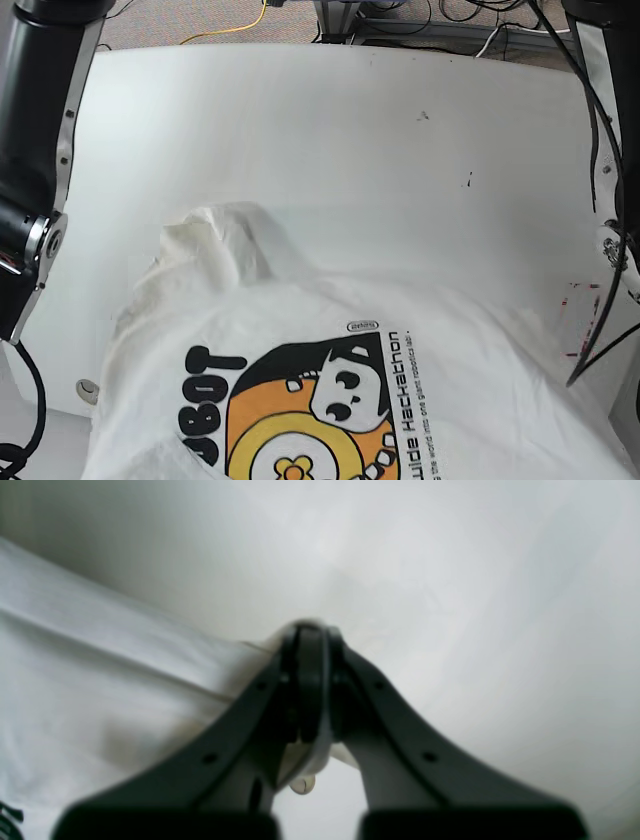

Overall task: Layout the t-shirt on the table in an organized manner, then fold the t-shirt properly
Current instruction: 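Lift the held t-shirt high with both grippers and shake it out, then lay the t-shirt flat by dragging both grippers across the table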

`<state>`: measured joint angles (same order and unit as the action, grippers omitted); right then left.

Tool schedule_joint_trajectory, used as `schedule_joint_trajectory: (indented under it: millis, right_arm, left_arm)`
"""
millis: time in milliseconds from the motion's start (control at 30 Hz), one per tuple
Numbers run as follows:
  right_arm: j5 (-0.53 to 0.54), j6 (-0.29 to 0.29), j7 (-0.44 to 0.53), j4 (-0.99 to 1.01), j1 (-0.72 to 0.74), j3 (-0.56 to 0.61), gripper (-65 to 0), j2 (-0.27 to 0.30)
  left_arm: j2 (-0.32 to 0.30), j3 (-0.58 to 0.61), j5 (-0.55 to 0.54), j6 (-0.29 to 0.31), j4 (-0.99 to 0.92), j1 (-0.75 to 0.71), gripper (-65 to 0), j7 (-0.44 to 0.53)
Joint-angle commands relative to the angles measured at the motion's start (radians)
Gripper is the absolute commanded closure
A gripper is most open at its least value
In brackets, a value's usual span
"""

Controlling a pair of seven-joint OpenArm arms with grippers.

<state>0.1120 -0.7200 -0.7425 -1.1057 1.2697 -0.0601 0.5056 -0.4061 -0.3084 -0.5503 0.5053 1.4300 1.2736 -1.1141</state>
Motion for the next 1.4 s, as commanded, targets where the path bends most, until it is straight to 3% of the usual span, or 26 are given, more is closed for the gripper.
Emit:
schedule_joint_trajectory:
  millis: [0,167,433,633,800,933,1200,1367]
  right_arm:
    - [-0.004,0.022,0.042,-0.012,0.13,0.013,0.0,0.018]
    - [-0.004,0.022,0.039,-0.012,0.192,0.047,0.0,0.018]
    - [0.002,0.022,-0.038,-0.04,0.196,0.049,0.0,0.037]
    - [0.002,0.022,-0.145,-0.204,0.012,-0.025,0.0,0.058]
    - [0.002,0.022,-0.306,-0.454,-0.278,-0.182,0.0,0.061]
    - [0.002,0.022,-0.407,-0.653,-0.562,-0.28,0.0,0.058]
    - [0.002,0.022,-0.444,-0.848,-0.971,-0.412,0.0,-0.026]
    - [0.002,0.022,-0.458,-0.89,-1.155,-0.415,0.0,-0.068]
  left_arm:
    - [-0.015,0.024,-0.006,-0.01,-0.03,0.117,-0.6,0.052]
    - [-0.015,0.101,-0.012,-0.009,-0.064,0.216,-0.6,0.062]
    - [-0.018,0.104,-0.014,-0.006,-0.064,0.226,-0.6,0.064]
    - [-0.052,0.051,-0.044,-0.006,-0.013,0.074,-0.6,0.032]
    - [-0.087,-0.039,-0.132,-0.006,0.082,-0.19,-0.6,-0.031]
    - [-0.101,-0.154,-0.219,-0.006,0.162,-0.513,-0.6,-0.053]
    - [-0.089,-0.232,-0.368,-0.006,0.302,-1.02,-0.6,-0.05]
    - [-0.034,-0.26,-0.394,-0.006,0.391,-1.265,-0.6,-0.05]
